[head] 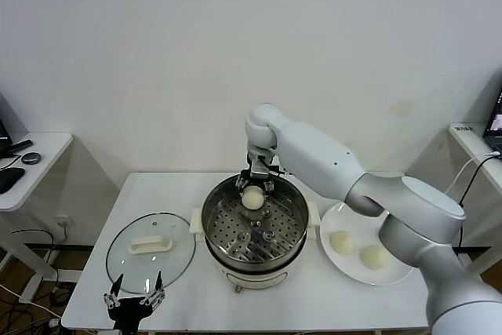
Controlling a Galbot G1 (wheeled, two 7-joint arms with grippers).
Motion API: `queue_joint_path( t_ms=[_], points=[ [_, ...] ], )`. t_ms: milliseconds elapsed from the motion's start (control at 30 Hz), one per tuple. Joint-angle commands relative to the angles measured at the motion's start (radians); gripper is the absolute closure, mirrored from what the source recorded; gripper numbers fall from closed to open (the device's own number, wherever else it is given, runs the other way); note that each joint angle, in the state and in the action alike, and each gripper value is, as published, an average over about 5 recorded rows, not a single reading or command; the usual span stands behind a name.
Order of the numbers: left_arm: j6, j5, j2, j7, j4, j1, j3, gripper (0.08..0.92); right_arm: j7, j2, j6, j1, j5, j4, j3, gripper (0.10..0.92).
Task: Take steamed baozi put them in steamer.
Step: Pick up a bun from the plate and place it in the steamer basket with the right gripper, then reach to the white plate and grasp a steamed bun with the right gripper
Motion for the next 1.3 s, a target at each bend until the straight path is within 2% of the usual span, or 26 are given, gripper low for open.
queue_joint_path(
  t_ms=[33,133,300,433,567,700,867,1033,1133,1300],
  points=[
    [0.002,0.003,0.000,0.000,0.007,-0.004,0.001,0.177,-0.002,-0.018,-0.131,0.030,0.168,0.019,-0.044,0.244],
    [0.002,0.006,-0.002,0.001,0.010,-0.008,0.003,0.177,-0.002,-0.031,-0.163,0.051,0.206,0.023,-0.036,0.210],
    [0.004,0.007,-0.004,0.004,0.008,-0.011,0.007,0.177,-0.004,-0.117,-0.272,0.111,0.314,0.093,-0.033,0.203],
    [0.009,0.003,-0.002,0.008,0.006,-0.016,0.004,0.177,0.021,-0.283,-0.587,0.199,0.451,0.251,-0.059,0.203],
    [0.016,-0.009,0.009,0.011,0.008,-0.021,-0.002,0.177,0.030,-0.448,-0.880,0.265,0.602,0.342,-0.079,0.203],
    [0.025,-0.022,0.020,0.016,0.004,-0.028,-0.007,0.177,0.029,-0.586,-1.084,0.264,0.664,0.406,-0.075,0.203],
    [0.036,-0.030,0.037,0.024,-0.004,-0.035,-0.016,0.177,0.036,-0.769,-1.231,0.175,0.599,0.503,-0.043,0.203],
    [0.046,-0.038,0.050,0.033,-0.013,-0.033,-0.023,0.177,0.037,-0.875,-1.240,-0.032,0.508,0.557,0.091,0.203],
    [0.048,-0.039,0.050,0.034,-0.011,-0.031,-0.028,0.177,0.055,-0.880,-1.215,-0.191,0.428,0.557,0.193,0.203],
    [0.052,-0.037,0.046,0.036,-0.004,-0.025,-0.037,0.177,0.085,-0.789,-1.176,-0.357,0.303,0.504,0.290,0.203]
  ],
)
